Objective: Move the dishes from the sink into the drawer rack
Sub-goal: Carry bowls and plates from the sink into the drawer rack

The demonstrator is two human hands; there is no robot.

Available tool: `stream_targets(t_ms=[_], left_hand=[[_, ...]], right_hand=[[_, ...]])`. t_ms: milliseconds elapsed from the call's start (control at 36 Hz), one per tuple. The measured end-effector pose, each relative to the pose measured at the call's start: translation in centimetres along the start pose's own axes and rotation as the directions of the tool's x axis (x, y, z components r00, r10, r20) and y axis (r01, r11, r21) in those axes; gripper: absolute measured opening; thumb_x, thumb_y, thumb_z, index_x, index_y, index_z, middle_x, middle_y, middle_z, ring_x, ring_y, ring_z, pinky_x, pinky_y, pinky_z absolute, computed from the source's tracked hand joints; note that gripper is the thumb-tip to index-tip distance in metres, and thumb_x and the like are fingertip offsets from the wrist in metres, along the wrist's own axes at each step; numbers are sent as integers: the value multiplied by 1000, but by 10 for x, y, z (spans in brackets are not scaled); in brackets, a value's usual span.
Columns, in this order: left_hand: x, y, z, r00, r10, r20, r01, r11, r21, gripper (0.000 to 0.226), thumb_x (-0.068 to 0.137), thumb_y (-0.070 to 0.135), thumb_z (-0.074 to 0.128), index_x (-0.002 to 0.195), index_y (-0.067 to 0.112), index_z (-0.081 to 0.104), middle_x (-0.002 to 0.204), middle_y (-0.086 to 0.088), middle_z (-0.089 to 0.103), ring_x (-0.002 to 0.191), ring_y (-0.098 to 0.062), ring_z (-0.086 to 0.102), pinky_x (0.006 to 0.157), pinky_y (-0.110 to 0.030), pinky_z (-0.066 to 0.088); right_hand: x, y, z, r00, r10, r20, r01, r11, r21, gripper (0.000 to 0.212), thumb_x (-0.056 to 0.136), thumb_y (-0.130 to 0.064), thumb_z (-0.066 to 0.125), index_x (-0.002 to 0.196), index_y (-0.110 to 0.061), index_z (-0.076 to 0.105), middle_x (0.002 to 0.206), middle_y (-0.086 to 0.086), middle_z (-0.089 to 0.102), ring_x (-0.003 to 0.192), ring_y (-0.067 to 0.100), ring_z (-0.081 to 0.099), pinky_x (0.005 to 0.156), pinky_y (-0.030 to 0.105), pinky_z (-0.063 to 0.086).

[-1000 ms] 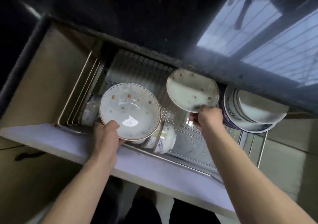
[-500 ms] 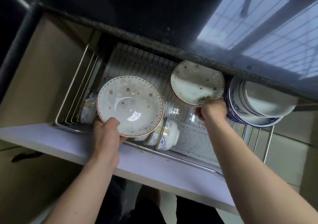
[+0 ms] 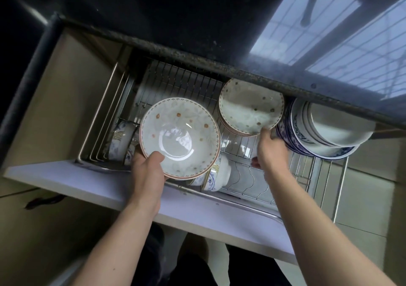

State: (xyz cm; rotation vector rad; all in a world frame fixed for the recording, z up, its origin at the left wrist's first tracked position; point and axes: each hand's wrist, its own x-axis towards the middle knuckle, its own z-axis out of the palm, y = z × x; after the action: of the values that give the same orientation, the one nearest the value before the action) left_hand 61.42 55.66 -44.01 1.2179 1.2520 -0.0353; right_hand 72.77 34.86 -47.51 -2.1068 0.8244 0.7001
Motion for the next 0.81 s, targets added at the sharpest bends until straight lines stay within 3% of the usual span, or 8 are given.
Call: stream_targets(t_ms=[56,111,167,333,417,528,639,806], left_hand=[[0,0,0,1000,7,-2,-7,1000,7,30,79,13,58,103,28,66,110,6,74,110,-21,67,102,-54,53],[0,-3,0,1000,7,8,-7,1000,15,26,84,9,58,102,27,67,111,3,74,109,-23,67,101,-52,53],[-1,-4,0,999,18,36,-19,999,33,29,91,4,56,106,25,68,112,3,74,110,-22,67,97,-45,54],[1,-5,-4,992,17,123,-31,993,117,27,81,33,63,108,31,70,106,12,76,109,-18,68,92,-43,58],[-5,-4,2,972,75,221,-108,984,142,35,103,29,53,137,34,57,120,13,67,110,-13,65,79,-31,61],[-12,-7,1,931,204,302,-284,925,251,55,106,37,48,155,50,25,139,18,49,126,-9,56,105,-48,51],[-13,-8,1,927,244,284,-332,887,320,61,105,30,52,157,47,25,145,17,47,116,6,54,106,-47,51],[-9,-13,3,913,234,335,-370,821,435,63,103,28,53,157,45,25,141,19,50,114,-6,61,94,-41,55]], right_hand=[[-23,6,4,965,-32,261,14,997,71,59,104,-61,35,97,-8,60,84,13,66,64,27,70,82,57,61],[-46,7,11,847,-30,530,-52,989,138,57,105,-57,39,114,-6,62,93,17,69,71,28,71,76,52,63],[-63,7,19,786,-48,617,-83,980,182,42,106,-47,46,121,-9,60,94,17,73,69,29,71,67,43,63],[-66,8,30,916,-72,395,70,997,20,22,99,-17,41,94,0,54,64,18,59,46,27,56,54,41,52],[-53,8,18,940,-67,333,71,998,0,25,99,-19,43,98,3,55,59,16,62,45,27,56,54,42,52],[-32,0,-2,977,-59,205,36,992,118,26,100,-9,40,84,1,57,60,19,58,42,24,52,54,44,56],[5,-5,-14,995,25,93,-52,954,294,23,98,-4,38,101,9,57,75,22,53,55,24,49,48,39,51],[40,-17,-8,998,51,42,-62,947,314,37,105,-20,42,116,12,57,76,19,52,62,27,54,63,46,47]])
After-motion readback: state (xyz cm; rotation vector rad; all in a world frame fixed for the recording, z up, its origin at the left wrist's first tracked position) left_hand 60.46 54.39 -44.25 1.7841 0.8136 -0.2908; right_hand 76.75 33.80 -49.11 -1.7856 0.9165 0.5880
